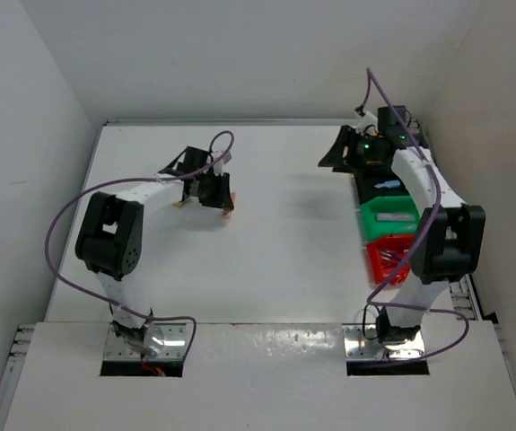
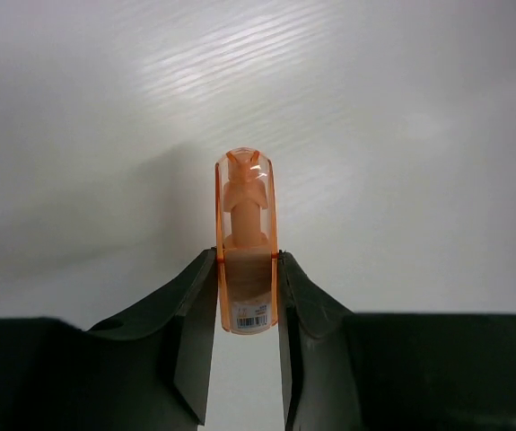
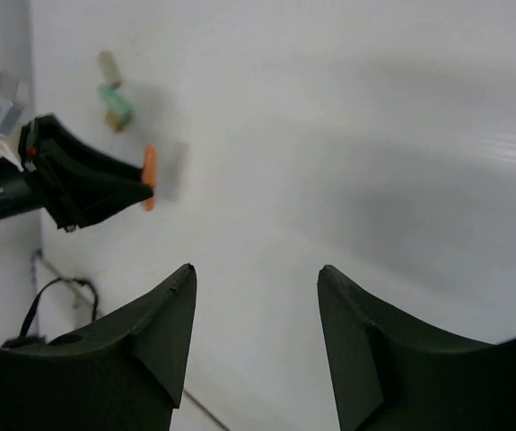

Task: Sort the stationery into containers
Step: Pick up the pen from the center of the board.

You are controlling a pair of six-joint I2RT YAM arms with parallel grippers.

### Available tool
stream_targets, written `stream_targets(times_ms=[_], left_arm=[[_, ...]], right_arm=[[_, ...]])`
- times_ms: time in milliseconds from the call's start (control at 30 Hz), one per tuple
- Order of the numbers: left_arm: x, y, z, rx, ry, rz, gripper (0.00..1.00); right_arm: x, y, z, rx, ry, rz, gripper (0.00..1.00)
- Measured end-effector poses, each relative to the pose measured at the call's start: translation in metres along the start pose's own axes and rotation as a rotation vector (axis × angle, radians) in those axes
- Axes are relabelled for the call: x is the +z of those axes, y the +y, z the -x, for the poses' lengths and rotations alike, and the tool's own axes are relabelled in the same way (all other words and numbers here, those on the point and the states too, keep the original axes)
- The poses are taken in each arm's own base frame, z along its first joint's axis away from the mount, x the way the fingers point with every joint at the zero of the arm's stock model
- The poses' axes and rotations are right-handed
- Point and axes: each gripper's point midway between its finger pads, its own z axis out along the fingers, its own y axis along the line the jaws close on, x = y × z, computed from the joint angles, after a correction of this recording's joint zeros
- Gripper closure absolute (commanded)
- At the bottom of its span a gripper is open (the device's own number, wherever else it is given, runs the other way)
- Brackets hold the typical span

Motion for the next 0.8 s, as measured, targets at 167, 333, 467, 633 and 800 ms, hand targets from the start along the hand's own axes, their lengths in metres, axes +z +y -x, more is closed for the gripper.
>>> stream_targets(times_ms=[167, 333, 467, 633, 800], left_arm=[[-0.052, -0.076, 0.058, 0.181, -0.221, -0.290, 0.97], [-0.075, -0.128, 0.087, 0.324, -0.324, -0.455, 0.98], [-0.075, -0.144, 0.080, 0.368, -0.316, -0.492, 0.98], [-0.073, -0.151, 0.077, 0.405, -0.316, -0.490, 0.98], [-0.072, -0.160, 0.079, 0.447, -0.325, -0.472, 0.98]], right_arm=[[0.023, 0.079, -0.018, -0.018, 0.046, 0.190, 0.43], [0.032, 0.111, -0.016, 0.000, 0.057, 0.268, 0.43], [0.041, 0.127, -0.007, 0.007, 0.052, 0.299, 0.43], [0.048, 0.144, -0.005, -0.014, 0.053, 0.330, 0.43], [0.053, 0.152, -0.015, -0.023, 0.081, 0.339, 0.44]])
